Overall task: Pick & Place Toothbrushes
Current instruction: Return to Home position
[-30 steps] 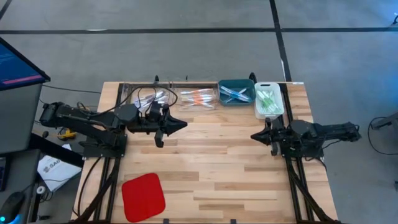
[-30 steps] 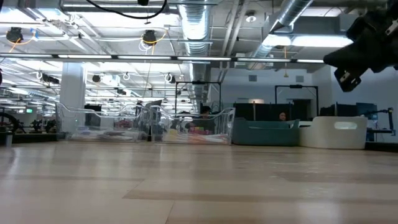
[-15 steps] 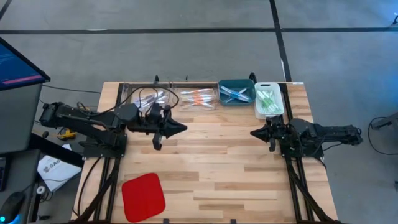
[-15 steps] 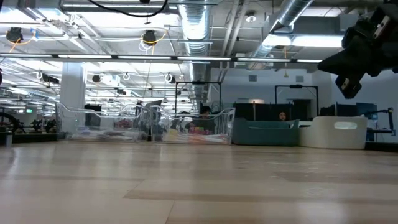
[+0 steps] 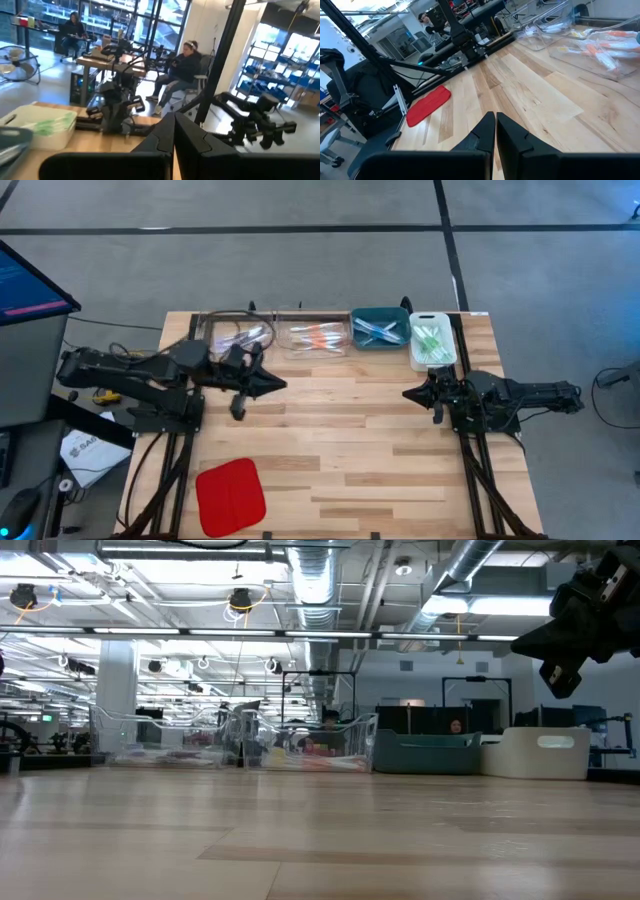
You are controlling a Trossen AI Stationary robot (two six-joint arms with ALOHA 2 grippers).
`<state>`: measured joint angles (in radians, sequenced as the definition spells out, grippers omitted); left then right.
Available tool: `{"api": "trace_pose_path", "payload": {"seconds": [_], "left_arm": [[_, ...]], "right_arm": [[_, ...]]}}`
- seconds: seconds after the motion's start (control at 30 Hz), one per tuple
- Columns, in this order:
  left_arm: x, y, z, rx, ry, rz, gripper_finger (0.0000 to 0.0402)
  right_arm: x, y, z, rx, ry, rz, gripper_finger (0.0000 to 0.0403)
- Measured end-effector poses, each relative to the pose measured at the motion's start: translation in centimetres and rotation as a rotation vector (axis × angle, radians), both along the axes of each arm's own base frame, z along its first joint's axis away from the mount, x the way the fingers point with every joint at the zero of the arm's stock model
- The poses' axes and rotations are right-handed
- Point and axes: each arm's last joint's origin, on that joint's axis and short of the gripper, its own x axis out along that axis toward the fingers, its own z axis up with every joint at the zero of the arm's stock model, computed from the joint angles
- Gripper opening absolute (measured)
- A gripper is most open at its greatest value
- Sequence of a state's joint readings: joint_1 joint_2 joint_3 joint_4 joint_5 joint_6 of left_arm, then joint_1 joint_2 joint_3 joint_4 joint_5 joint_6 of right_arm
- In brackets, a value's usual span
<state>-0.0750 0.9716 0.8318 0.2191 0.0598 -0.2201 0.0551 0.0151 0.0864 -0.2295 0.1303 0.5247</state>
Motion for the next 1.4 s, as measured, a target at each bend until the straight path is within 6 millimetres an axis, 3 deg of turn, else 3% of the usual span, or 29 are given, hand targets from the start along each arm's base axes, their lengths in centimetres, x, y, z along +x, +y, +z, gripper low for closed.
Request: {"api": "trace_pose_path", "payload": {"seconds": [0.33,0.5,0.8,1.03,1.17,1.27,1.4], "left_arm": [[-10.3,0.9,2.5,0.103,-0.055,0.04,0.0],[-13.9,1.1,2.5,0.1,-0.116,0.028,0.0],[-17.3,1.4,0.0,0.084,-0.207,0.068,0.0],[-19.2,1.8,-3.4,-0.013,-0.256,0.143,0.0],[-18.6,1.8,-5.0,-0.041,-0.207,0.148,0.0],[-18.7,1.8,-4.5,-0.073,-0.252,0.143,0.0],[-18.1,1.8,-5.6,-0.07,-0.202,0.16,0.0]], "right_arm": [[0.0,0.0,0.0,-0.001,0.002,0.0,0.0011],[0.0,0.0,0.0,-0.001,0.002,0.0,0.0011],[0.0,0.0,0.0,-0.001,0.002,-0.001,0.0011],[0.0,0.0,0.0,-0.001,0.002,0.0,0.0011],[0.0,0.0,0.0,-0.001,0.002,-0.001,0.0011],[0.0,0.0,0.0,-0.001,0.001,-0.001,0.0011],[0.0,0.0,0.0,-0.001,0.001,-0.001,0.0011]]}}
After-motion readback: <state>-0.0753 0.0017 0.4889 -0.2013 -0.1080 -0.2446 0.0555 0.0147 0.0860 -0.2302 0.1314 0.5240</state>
